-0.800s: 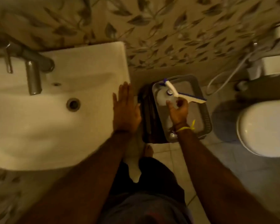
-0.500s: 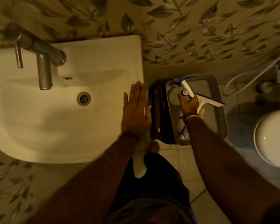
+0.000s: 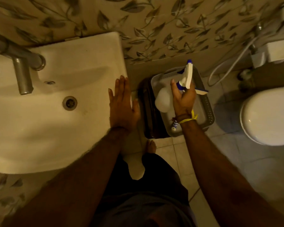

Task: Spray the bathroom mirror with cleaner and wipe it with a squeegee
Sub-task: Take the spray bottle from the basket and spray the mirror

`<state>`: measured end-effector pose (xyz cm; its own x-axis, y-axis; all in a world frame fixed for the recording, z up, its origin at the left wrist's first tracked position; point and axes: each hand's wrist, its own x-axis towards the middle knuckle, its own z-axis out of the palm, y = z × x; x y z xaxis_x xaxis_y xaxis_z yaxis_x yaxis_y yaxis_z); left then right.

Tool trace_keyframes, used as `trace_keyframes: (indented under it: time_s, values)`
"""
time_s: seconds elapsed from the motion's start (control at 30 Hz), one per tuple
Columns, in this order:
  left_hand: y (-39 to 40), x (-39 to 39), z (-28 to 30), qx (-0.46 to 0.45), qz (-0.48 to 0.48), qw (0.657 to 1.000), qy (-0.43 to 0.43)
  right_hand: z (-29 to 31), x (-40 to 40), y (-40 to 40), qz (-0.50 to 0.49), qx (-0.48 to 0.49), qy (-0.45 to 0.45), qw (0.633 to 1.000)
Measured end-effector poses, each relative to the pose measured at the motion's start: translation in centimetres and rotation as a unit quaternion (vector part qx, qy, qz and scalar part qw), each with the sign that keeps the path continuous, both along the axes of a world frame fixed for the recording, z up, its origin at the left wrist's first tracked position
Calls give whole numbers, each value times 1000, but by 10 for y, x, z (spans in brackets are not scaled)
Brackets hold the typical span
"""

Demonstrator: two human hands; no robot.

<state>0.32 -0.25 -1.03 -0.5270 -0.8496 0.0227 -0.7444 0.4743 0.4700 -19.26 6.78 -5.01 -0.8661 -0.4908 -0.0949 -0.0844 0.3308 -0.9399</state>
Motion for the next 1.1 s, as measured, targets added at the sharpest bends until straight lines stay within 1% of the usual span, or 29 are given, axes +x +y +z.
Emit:
trace_keyframes:
  time_s: [0.03, 0.1, 0.17, 0.27, 0.37, 0.43, 0.53, 0.6, 0.67, 0.77, 0.83, 0.9, 1.0, 1.07, 1.1]
  values:
    - [0, 0, 0, -1, -1, 1000, -4, 15, 4, 5, -21, -41, -14, 999]
    - [1, 0, 2, -7, -3, 1000, -19, 47, 13, 14, -49, -89, -42, 994]
    - [2, -1, 7, -4, -1, 999, -40, 79, 26, 24, -27, -104, -66, 992]
    - [5, -1, 21, 11, -14, 997, -81, 117, 50, 41, 16, -102, -35, 994]
    - [1, 10, 41, 10, -49, 991, -124, 138, 80, 52, 44, -67, 8, 997]
    - [1, 31, 58, 20, -66, 993, -100, 149, 99, 54, 50, -53, 17, 997]
    - [9, 75, 88, 29, -89, 996, -15, 169, 126, 45, 56, -49, 11, 997]
    - [10, 106, 109, 3, -108, 993, 38, 187, 143, 33, 70, -47, 14, 996]
    - [3, 134, 135, -56, -132, 985, 100, 213, 162, 19, 94, -70, 24, 993]
    - [-18, 171, 186, -189, -148, 950, 203, 264, 193, -4, 160, -118, 60, 978]
    - [-38, 193, 229, -282, -111, 912, 275, 307, 216, -22, 220, -137, 85, 962]
    - [-64, 215, 281, -366, -64, 869, 327, 355, 239, -42, 290, -164, 106, 937]
    - [-114, 243, 370, -454, 0, 822, 345, 429, 272, -74, 352, -216, 152, 898]
    - [-147, 259, 431, -475, 54, 808, 345, 478, 293, -96, 361, -256, 179, 879]
    - [-161, 266, 460, -475, 79, 809, 338, 503, 303, -107, 365, -275, 183, 870]
